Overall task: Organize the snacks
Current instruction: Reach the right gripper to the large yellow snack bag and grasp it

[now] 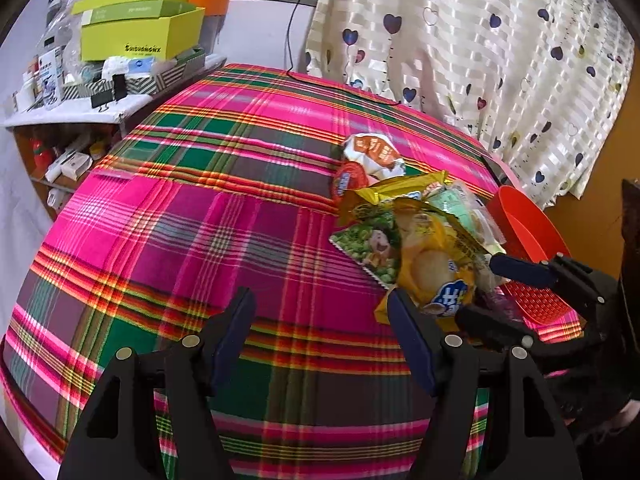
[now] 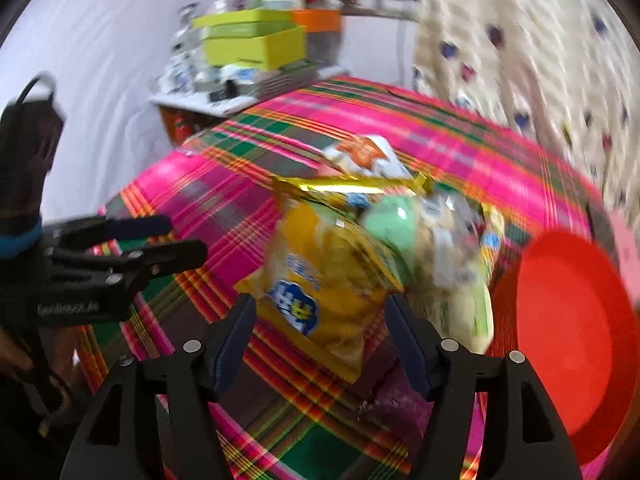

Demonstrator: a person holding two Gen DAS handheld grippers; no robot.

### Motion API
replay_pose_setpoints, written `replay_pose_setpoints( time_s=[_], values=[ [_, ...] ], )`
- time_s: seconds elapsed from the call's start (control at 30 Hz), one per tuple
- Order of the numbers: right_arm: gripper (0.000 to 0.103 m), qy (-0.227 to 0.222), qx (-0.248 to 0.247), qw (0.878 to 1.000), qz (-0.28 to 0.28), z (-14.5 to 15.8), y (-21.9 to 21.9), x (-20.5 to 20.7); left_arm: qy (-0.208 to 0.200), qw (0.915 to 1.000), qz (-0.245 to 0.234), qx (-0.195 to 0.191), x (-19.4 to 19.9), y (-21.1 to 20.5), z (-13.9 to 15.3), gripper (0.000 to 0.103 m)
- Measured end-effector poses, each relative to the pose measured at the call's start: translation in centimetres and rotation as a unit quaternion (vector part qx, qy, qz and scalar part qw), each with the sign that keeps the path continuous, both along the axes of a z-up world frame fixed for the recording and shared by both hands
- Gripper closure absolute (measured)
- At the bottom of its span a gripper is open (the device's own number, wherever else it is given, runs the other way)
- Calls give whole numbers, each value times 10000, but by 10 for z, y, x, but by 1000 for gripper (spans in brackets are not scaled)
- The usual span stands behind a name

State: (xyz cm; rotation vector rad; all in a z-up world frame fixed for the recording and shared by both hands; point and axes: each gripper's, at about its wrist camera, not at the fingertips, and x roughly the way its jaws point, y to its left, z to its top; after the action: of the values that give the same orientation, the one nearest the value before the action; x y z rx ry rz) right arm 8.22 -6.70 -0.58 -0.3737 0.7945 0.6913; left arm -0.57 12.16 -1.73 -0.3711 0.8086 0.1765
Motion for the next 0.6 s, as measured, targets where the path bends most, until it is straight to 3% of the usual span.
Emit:
replay_pose_setpoints(
  time_s=[0.17,0.37,0.47,0.6],
  values=[
    [36,-520,-688,9949,517,-11,25,-8,-36,9999,121,-71,-7,12,-1,33],
    [29,-1032,-1615,9772,920,-38,44,-13,-95,9995,281,-134,-16,26,-2,33],
    [27,-1219,-1875,9693,1024,-45,49,-13,-97,9993,317,-184,-17,30,-4,33],
    [26,-1241,-1867,9690,1042,-45,51,-7,-89,9992,313,-229,-18,31,-6,33]
  ],
)
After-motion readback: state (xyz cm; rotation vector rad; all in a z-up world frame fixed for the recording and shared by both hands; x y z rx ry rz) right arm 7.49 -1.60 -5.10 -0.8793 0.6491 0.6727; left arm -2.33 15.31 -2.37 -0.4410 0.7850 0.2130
